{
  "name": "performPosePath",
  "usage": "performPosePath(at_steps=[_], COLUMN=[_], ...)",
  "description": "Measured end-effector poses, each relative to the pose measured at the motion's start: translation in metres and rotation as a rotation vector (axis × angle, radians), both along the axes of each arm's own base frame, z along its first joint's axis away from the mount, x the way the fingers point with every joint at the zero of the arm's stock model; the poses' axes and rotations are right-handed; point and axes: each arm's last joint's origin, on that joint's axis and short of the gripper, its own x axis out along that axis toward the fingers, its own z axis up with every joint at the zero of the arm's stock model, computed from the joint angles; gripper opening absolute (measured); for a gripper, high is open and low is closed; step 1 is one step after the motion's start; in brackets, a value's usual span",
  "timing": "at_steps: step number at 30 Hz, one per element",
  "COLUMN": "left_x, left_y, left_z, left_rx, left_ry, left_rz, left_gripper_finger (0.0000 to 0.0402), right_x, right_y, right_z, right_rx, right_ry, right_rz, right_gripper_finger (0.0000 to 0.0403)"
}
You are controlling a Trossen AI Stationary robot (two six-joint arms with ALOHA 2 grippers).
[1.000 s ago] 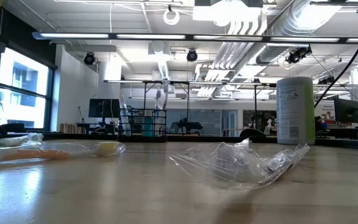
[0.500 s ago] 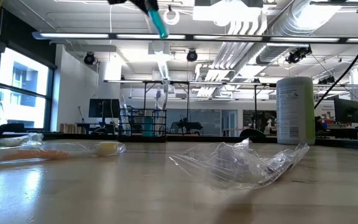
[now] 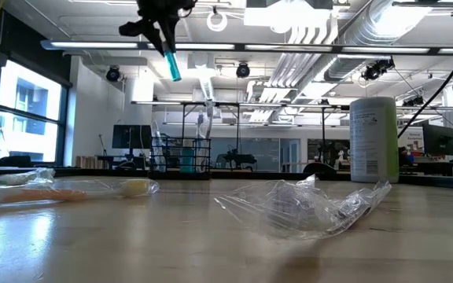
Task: Pick & Place toothbrushing station
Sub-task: Put the blue mouthwash into the black wire organizer
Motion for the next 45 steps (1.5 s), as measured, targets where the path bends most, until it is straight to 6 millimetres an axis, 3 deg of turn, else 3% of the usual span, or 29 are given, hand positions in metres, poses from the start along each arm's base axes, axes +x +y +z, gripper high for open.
performPosePath(at_steps=[12, 22, 37, 45], left_x=[0.016, 0.034, 0.038, 0.038], left_y=[0.057, 0.073, 0.079, 0.079], left_z=[-0.059, -0.092, -0.099, -0.099], left_rx=[-0.062, -0.085, -0.037, -0.029], left_ry=[0.147, 0.19, 0.234, 0.241], left_rz=[-0.022, -0.048, -0.014, -0.006], left_gripper_finger=[0.0092, 0.0092, 0.0092, 0.0092], right_x=[-0.004, -0.001, 0.001, 0.005], right_y=[-0.025, -0.035, -0.042, -0.041], right_z=[0.007, 0.005, 0.004, -0.01], right_rx=[0.01, -0.02, -0.033, -0.019], right_ry=[-0.034, -0.005, 0.01, 0.018], right_rz=[-0.118, -0.146, -0.169, -0.182], right_gripper_finger=[0.0236, 0.0236, 0.0236, 0.0236])
